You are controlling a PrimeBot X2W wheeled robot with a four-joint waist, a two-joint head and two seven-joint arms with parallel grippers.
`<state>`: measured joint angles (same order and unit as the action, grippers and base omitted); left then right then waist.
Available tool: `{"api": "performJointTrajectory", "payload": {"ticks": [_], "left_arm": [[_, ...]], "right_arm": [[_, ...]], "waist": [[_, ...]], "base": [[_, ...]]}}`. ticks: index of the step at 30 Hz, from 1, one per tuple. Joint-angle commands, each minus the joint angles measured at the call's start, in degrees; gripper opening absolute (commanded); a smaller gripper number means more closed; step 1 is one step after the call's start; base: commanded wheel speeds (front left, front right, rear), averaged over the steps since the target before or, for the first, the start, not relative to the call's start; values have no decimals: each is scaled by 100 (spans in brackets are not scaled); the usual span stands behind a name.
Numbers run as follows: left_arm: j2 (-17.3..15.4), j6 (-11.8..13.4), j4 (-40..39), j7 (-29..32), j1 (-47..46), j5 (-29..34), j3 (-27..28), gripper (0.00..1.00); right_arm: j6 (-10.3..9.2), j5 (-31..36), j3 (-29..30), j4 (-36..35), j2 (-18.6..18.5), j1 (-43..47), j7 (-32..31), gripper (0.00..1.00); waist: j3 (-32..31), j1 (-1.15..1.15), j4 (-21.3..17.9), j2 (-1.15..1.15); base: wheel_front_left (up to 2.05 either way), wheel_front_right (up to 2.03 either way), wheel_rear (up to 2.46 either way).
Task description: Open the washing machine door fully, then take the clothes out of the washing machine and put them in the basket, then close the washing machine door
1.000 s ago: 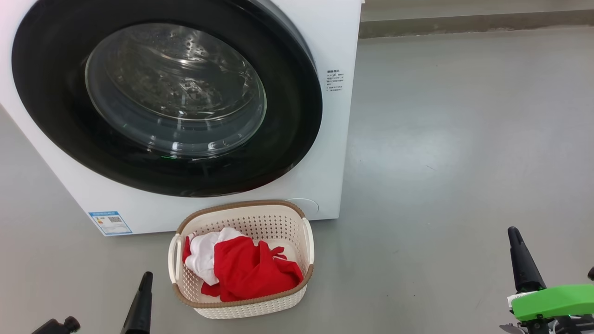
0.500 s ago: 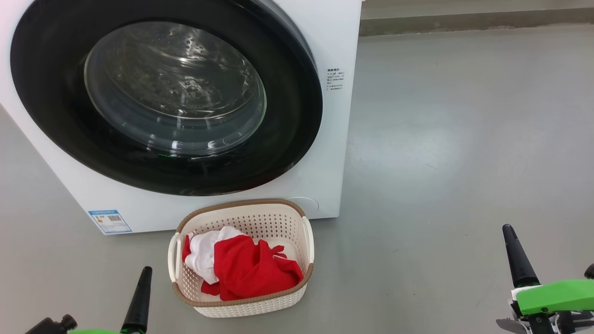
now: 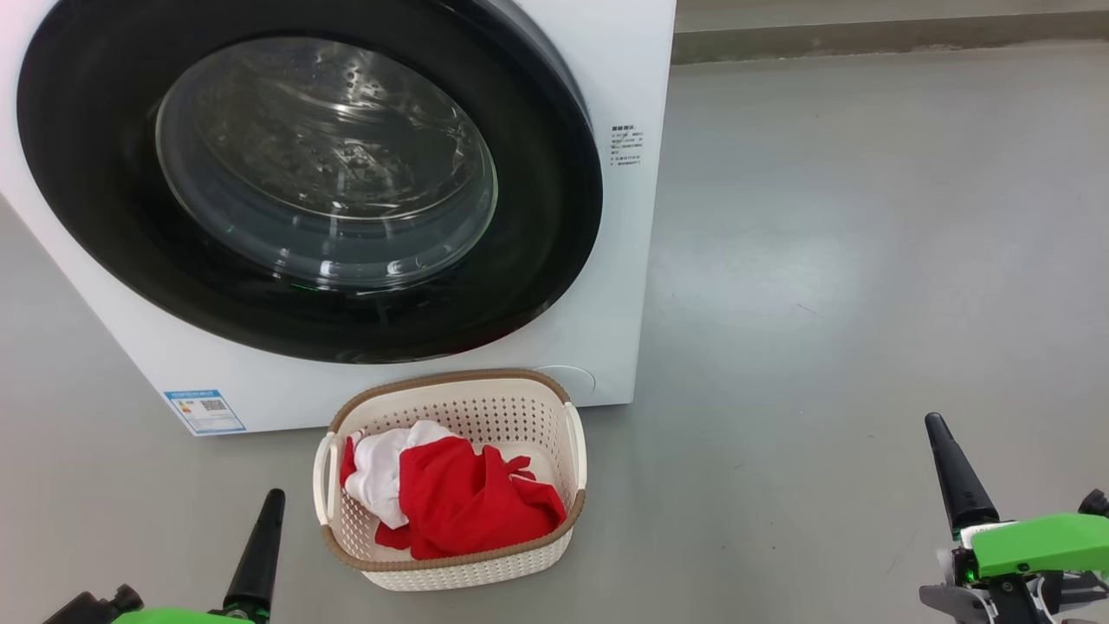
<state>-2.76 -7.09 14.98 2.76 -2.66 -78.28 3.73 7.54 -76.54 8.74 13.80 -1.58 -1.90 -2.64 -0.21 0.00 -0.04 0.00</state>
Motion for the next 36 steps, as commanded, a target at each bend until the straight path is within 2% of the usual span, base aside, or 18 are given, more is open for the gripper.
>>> {"api": "performJointTrajectory", "payload": {"ticks": [1, 20, 36], "left_arm": [[-41, -34, -118, 74, -245, -258, 193, 0], [-12, -39, -93, 369, -352, -1367, 280, 0], [-11, -40, -92, 374, -354, -1387, 281, 0]], "right_arm": [[-2, -327, -121, -113, -105, -283, -77, 0], [-5, -1542, -220, 20, -130, -426, -379, 0], [-5, -1563, -222, 22, -130, -429, -385, 0]], "waist": [[4, 0, 1, 0], [38, 0, 4, 0], [38, 0, 4, 0]], "base": [[0, 0, 0], [0, 0, 0], [0, 0, 0]]}}
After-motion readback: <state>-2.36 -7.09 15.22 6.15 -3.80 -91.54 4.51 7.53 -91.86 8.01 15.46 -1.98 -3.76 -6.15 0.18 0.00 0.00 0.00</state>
